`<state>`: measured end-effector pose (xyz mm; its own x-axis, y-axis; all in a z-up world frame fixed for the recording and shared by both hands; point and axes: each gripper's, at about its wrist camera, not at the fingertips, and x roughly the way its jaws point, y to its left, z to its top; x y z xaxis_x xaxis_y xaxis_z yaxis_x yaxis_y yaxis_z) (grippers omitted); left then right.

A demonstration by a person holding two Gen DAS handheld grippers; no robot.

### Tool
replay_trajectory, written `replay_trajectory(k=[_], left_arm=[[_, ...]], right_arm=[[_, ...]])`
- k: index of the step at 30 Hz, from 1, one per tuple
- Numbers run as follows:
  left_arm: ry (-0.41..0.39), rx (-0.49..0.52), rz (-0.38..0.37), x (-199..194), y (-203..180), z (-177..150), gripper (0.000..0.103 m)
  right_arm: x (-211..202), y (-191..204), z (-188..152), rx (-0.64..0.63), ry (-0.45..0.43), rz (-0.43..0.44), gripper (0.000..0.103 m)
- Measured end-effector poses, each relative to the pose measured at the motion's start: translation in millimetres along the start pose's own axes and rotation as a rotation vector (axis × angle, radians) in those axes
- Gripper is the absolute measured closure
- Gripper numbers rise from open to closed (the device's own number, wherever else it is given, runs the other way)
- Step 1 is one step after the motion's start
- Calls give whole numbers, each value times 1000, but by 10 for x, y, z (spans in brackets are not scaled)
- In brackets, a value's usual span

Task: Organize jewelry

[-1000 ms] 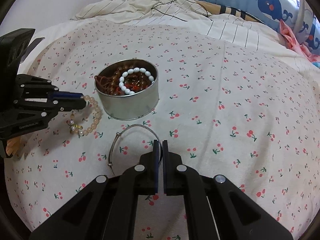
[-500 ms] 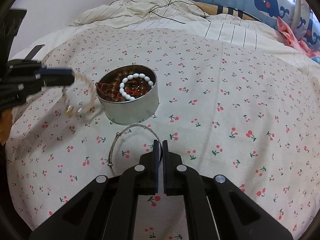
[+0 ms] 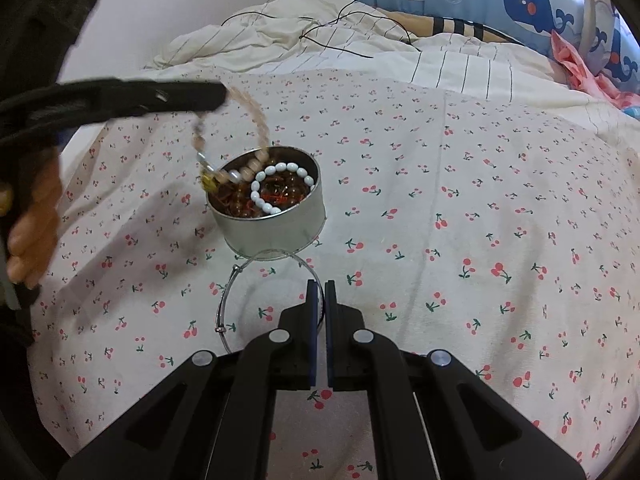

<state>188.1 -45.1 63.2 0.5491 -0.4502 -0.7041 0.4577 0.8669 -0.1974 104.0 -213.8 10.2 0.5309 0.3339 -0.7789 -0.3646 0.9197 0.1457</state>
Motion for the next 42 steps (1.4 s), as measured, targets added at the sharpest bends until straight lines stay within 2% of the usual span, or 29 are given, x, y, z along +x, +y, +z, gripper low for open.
replay_trajectory(k=[4,7,8,10,11,12,17,22,28,31,33,34,35,36,40,42], left_arm=[[105,-47,73,330,146,-78,96],[139,-48,120,371,198,-106,95],[138,-47,118,353,202,-106,92],[128,-49,123,296,215,-96,75],[118,-54,136,262,228,-86,58],[108,-59,140,234,243,-76,54],[89,-114,133,116,384,-40,53],[71,-173,128,16,521,-14,50],[68,-217,138,-19,601,-25,43],[62,-218,151,-34,584,-35,34],[51,-209,172,-50,557,-45,25],[49,-203,180,-52,542,-48,23],[49,-201,184,-51,531,-55,22],[49,-203,185,-53,520,-61,21],[44,-203,226,-34,466,-117,18],[33,-199,268,-26,415,-166,15]], right_arm=[[-8,-8,9,3,-6,-3,99],[-20,9,26,0,-21,-9,99],[-30,17,44,0,-30,-11,99],[-35,31,104,6,-50,-10,99],[-42,43,149,11,-65,-11,99],[-47,47,193,16,-78,-17,99],[70,109,485,5,-104,-54,99],[311,251,711,-27,-88,-58,99],[587,385,825,-58,-48,-80,99],[714,371,806,-50,-17,-102,98],[687,333,780,-30,-26,-112,98],[617,301,756,-13,-51,-118,91],[558,282,730,-4,-69,-118,67],[492,260,708,5,-90,-112,53],[155,183,541,30,-154,-121,51],[3,177,387,33,-180,-132,42]])
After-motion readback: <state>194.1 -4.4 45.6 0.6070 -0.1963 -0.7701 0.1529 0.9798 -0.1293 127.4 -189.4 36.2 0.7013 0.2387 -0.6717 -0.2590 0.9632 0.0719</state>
